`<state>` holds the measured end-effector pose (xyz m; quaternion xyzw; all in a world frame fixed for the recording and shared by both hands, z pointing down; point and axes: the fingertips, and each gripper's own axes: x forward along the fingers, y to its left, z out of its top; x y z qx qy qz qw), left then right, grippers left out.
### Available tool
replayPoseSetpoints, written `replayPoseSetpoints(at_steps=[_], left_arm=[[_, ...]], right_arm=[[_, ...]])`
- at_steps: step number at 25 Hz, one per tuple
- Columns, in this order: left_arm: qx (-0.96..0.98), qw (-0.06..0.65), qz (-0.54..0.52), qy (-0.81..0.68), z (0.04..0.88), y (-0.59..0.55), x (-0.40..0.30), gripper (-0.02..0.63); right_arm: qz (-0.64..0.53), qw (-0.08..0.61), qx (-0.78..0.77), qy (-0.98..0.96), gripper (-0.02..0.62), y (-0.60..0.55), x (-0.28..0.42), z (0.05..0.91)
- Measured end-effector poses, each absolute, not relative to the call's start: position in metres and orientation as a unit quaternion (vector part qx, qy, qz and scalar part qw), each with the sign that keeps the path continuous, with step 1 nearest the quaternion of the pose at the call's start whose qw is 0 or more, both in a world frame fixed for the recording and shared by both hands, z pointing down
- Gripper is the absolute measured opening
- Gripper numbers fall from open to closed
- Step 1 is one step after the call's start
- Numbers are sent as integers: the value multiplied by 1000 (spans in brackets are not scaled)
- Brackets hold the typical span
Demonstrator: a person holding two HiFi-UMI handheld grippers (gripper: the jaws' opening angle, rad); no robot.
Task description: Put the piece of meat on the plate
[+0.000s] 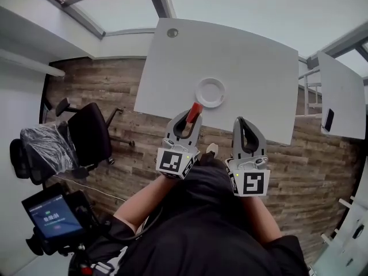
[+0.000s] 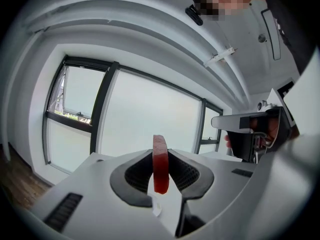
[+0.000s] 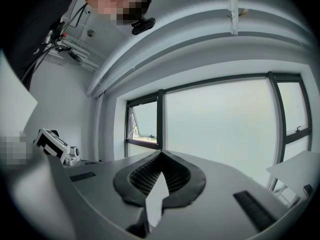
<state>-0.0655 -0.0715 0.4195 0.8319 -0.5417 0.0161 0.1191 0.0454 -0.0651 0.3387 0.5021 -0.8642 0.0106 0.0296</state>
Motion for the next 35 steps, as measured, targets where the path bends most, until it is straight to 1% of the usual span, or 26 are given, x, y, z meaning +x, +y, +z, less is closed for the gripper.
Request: replayPoseSetpoints(at_steps=[16,22,25,29,35], left_arm=[[836,120,84,-529,473,-126,-38,92],[838,136,121,-515,527,-164,-17,92],[844,126,141,-503,533,-159,-13,92],[847,129,154,-493,548,-153,-9,92],[845,111,176,-493,569,-151,-12,92]], right_arm=[[40,37,478,-876,3,-85,46,356],[56,46,487,-870,3,-123,68,385],[56,48,497,-864,3,-116,70,383],[22,44,516,-855,3,-110,75,371],[26,51,511,-857,3,-105,73,370]])
